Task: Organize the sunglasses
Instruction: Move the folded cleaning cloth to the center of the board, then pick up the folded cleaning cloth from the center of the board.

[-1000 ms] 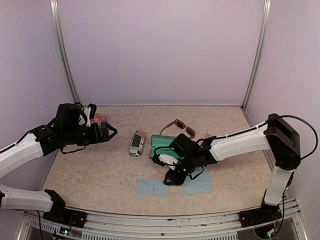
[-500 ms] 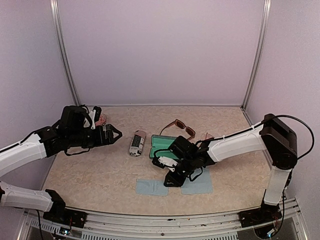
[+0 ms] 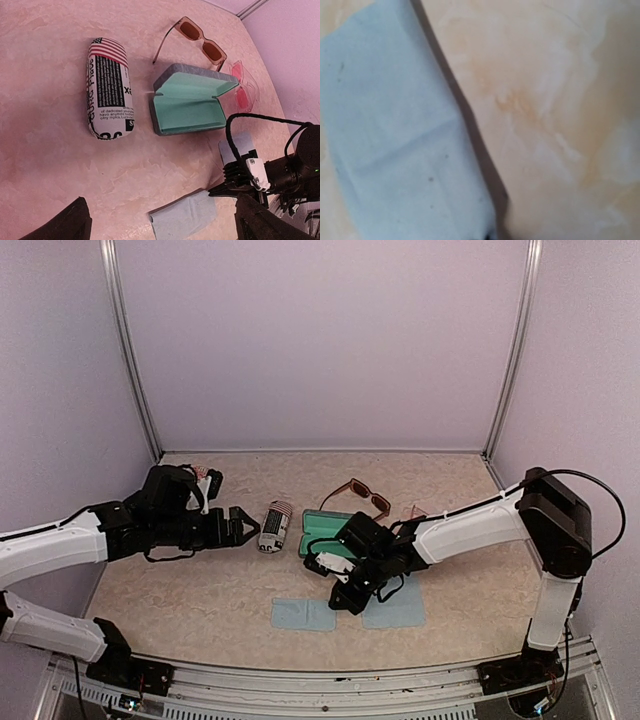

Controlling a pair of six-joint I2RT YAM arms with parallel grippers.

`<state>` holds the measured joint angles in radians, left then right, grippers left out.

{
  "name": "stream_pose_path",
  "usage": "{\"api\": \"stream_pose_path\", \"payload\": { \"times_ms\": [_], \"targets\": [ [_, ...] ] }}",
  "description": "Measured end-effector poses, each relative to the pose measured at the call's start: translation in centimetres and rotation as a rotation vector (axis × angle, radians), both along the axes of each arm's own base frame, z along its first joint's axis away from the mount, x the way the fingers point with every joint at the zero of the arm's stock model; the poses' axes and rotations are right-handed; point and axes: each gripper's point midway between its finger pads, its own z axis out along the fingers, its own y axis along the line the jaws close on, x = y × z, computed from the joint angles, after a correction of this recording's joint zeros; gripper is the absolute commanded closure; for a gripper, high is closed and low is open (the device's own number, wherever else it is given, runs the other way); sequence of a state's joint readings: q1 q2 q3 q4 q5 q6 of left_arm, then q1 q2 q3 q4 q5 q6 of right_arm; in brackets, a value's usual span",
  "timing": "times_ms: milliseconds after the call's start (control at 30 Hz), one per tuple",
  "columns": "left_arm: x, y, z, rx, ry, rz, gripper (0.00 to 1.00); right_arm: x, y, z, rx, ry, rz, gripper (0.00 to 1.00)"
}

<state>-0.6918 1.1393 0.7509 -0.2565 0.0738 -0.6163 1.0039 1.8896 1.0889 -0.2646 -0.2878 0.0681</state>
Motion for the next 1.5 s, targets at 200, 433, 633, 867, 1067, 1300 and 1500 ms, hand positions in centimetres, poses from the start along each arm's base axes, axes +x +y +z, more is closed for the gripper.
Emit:
{"api": "stream_pose_path", "payload": {
  "times_ms": [200, 433, 633, 867, 1067, 1300, 1500],
  "targets": [
    [-1.2, -2.5, -2.1, 0.019, 0.048, -0.062, 0.08, 0.1, 0.0, 0.0, -0.002, -0.003, -0.003, 1.0],
    [-2.8, -4.9, -5.7, 0.087, 0.118, -0.137, 0.17, 0.6, -0.4, 0.0, -0.011, -0.017, -0.017, 1.0],
    [-4.6, -7.7, -8.8, 0.184, 0.167, -0.23, 0.25, 1.4, -1.8, 0.0, -0.034, -0.033, -0.033, 1.0],
    [-5.2, -10.3, -10.4, 0.275, 0.166, -0.276, 0.32, 2.3, -3.4, 0.0, -0.055, -0.047, -0.049, 1.0],
    [-4.9, -10.6, -11.7, 0.34, 0.167, -0.264, 0.43, 2.6, -4.0, 0.0, -0.062, -0.052, -0.049, 1.0],
    [-4.8, -10.0, -13.1, 0.388, 0.185, -0.252, 0.47, 2.6, -4.0, 0.0, -0.06, -0.054, -0.041, 1.0],
    [-5.0, -9.8, -14.5, 0.415, 0.206, -0.254, 0.53, 2.5, -4.0, -0.1, -0.06, -0.054, -0.041, 1.0]
  ]
}}
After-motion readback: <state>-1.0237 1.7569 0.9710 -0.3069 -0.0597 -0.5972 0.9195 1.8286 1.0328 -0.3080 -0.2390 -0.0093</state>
